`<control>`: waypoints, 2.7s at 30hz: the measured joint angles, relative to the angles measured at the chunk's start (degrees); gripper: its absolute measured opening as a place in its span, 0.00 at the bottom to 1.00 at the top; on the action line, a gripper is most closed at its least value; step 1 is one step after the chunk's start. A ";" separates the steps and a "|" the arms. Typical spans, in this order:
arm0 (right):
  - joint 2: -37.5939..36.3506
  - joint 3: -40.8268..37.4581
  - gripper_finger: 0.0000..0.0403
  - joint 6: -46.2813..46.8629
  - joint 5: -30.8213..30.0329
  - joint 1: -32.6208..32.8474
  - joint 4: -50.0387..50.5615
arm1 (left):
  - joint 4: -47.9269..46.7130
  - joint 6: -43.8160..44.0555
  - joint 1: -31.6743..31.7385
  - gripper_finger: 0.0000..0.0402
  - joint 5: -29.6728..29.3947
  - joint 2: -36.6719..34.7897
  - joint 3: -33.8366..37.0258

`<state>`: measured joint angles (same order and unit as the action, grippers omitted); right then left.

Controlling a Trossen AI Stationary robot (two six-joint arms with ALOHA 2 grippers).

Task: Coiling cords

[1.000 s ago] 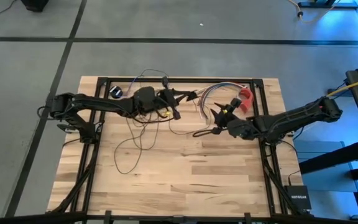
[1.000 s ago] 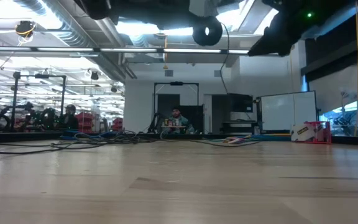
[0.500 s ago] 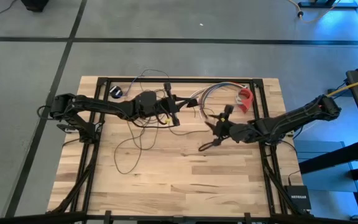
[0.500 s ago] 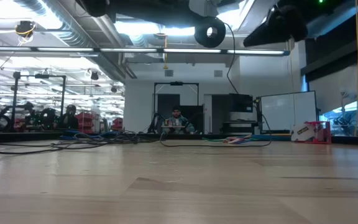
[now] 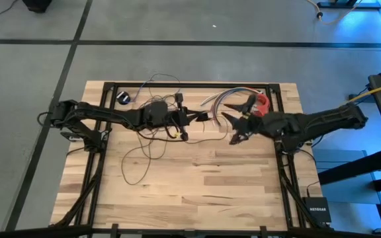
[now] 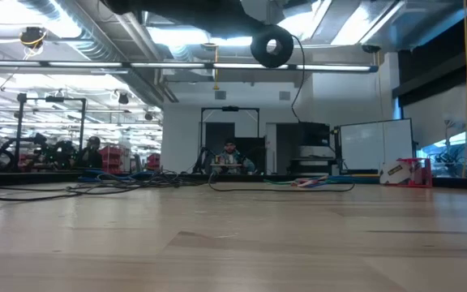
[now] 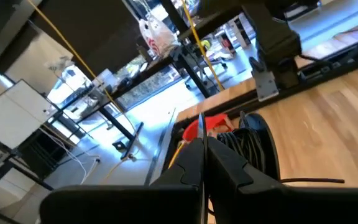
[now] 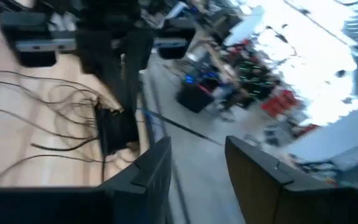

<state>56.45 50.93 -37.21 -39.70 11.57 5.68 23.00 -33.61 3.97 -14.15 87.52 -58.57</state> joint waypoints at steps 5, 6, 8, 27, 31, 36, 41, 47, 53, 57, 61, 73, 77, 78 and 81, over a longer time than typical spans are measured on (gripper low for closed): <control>-0.96 0.08 0.38 5.54 20.21 -5.85 6.22 | -2.67 0.07 -1.04 0.01 0.98 -1.19 -0.04; -0.64 0.05 0.38 6.47 23.27 -6.61 6.52 | -3.68 -0.18 -1.28 0.01 1.15 -1.29 -0.03; 0.39 0.05 0.38 6.80 26.72 -8.05 6.15 | -4.03 -0.60 -1.80 0.01 1.51 -1.29 -0.02; 9.93 0.01 0.36 4.38 34.86 -11.27 -2.38 | -3.04 -4.00 -4.86 0.00 1.96 -1.39 -0.02; 10.09 0.01 0.23 3.13 33.93 -11.29 -2.52 | -2.69 -3.80 -4.83 0.01 1.89 -1.39 -0.02; 10.09 0.01 0.03 1.99 33.72 -11.31 -2.70 | -2.40 -3.69 -4.86 0.02 1.95 -1.39 -0.02; 10.09 0.01 0.04 2.01 32.78 -11.25 -2.71 | -2.25 -2.68 -4.86 0.03 1.97 -1.39 -0.02; 9.97 0.01 0.03 1.34 28.29 -11.19 -2.22 | -1.64 0.44 -5.07 0.14 1.01 -1.87 -0.02; 5.93 0.01 0.02 1.36 20.21 -11.23 -2.28 | -3.47 1.89 -7.08 0.32 -14.99 -3.44 -0.04; 1.81 0.01 0.01 1.65 12.73 -11.22 -2.24 | -4.45 2.93 -7.48 0.40 -20.23 -3.56 -0.04; -1.49 0.03 0.01 2.28 6.56 -11.23 -2.25 | -4.11 4.35 -6.50 0.43 -18.70 -3.23 -0.04; -2.64 0.03 0.01 4.03 9.99 -16.46 -3.37 | 0.02 9.74 1.63 0.42 -4.00 1.43 -0.04; -2.40 0.01 0.01 6.22 14.62 -22.60 -4.51 | 4.46 9.22 2.88 0.42 -4.02 5.13 -0.04; -2.29 0.03 0.01 7.06 16.04 -23.85 -4.85 | 5.66 8.97 2.98 0.42 -4.02 6.12 -0.04; -1.69 -0.01 0.01 8.81 19.45 -27.29 -4.55 | 8.46 7.29 2.97 0.42 -4.00 7.85 -0.02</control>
<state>54.76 50.92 -28.40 -20.25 -15.73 1.14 31.46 -26.32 6.94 -18.15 95.37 -58.59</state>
